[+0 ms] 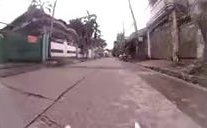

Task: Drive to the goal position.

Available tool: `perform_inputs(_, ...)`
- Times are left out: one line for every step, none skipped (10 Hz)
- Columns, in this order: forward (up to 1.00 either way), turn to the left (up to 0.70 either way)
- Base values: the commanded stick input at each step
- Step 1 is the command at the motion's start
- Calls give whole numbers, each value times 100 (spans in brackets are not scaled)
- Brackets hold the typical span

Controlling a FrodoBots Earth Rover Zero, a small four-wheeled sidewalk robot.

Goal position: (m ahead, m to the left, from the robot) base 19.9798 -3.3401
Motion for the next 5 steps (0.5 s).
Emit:
perform_inputs(70, 0)
perform_inputs(70, 0)
perform_inputs(70, 0)
perform_inputs(70, 0)
perform_inputs(70, 0)
